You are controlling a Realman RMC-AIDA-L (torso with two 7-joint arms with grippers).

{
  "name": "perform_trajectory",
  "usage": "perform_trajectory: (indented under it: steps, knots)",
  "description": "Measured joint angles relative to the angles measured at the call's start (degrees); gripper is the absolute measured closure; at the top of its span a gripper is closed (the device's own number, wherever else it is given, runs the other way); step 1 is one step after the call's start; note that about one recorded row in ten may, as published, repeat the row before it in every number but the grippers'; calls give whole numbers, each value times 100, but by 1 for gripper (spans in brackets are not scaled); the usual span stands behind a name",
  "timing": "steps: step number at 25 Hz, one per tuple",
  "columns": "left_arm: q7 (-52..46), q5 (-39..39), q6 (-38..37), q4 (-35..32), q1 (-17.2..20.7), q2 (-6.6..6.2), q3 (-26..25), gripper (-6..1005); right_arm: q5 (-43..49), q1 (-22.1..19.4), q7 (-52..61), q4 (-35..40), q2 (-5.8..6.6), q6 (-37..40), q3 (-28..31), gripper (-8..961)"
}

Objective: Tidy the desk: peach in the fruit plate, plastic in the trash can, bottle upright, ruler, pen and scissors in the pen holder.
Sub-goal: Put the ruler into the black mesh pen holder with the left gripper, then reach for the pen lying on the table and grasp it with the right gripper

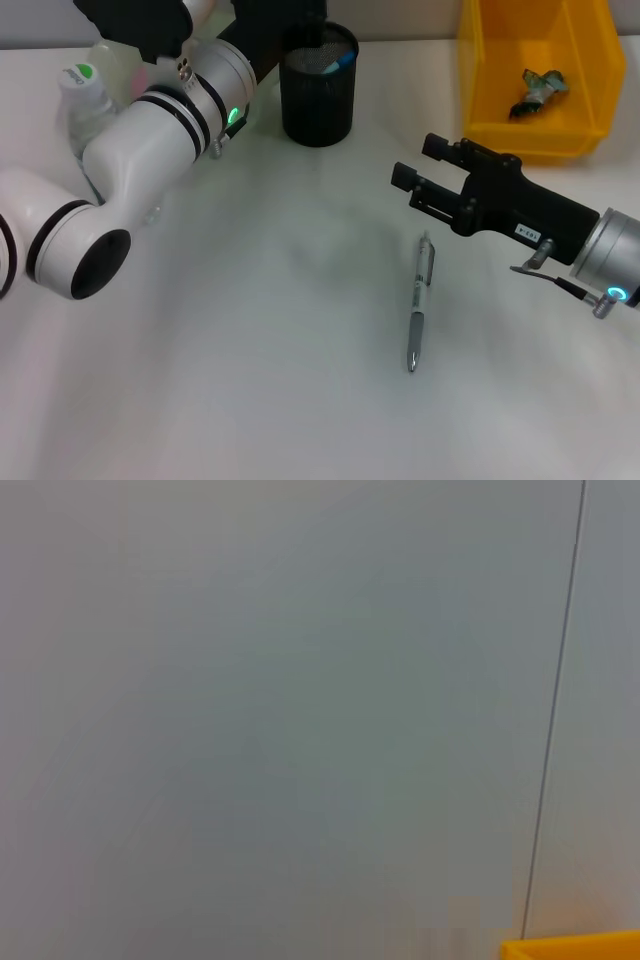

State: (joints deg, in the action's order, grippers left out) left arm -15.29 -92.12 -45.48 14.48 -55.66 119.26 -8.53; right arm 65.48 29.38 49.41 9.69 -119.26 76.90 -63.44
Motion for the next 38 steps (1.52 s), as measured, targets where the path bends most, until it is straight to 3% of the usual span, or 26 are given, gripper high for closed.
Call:
perform_trajectory:
  steps: [4,13,15,19,20,21,24,26,28,30,31,35,36,38]
  knots:
    - [-2,0,13,28,2,0,-5,887,5,0,1,-7,0,-1,-2,301]
    - [-180,-237,-298,122,142,-3,12,478,2,-32,39,-12,0,-7,42,300]
    - [-645,-658,-703,92,360,-24,11,383,-29,-82,102,10,0,18,96,300]
    - [-1738,-1568,-1886,-250,908,-61,35,331,-47,-252,471,221,61,149,212,300]
    - [-1738,-1568,-1886,-250,908,-61,35,318,-45,-292,568,263,98,198,244,300]
    - [-2213,-2038,-2693,-551,1268,-69,35,306,-27,-362,791,336,183,326,331,300]
    - [-2537,-2348,-3223,-778,1502,-76,38,267,-8,-415,1085,430,276,438,370,309]
    - [-3220,-2933,-4057,-1382,1873,-93,53,241,147,-446,1743,645,482,590,356,315]
    - [-3450,-3130,-4327,-1632,1977,-98,57,243,265,-438,1966,734,544,653,361,317]
    - [-3555,-3247,-4467,-1803,2044,-101,72,245,910,-405,2839,1275,745,852,390,318]
    - [-3703,-3439,-4706,-2091,2148,-111,143,246,910,-405,2839,1275,745,852,390,319]
    - [-3904,-3588,-5166,-2767,2312,-148,801,246,2131,-278,4211,2321,897,996,424,323]
    - [-4009,-3590,-5234,-3008,2334,-158,1189,246,2958,-73,5054,2816,940,1089,455,323]
    - [-4085,-3589,-5235,-3145,2345,-159,1400,246,3278,45,5385,2971,952,1134,463,325]
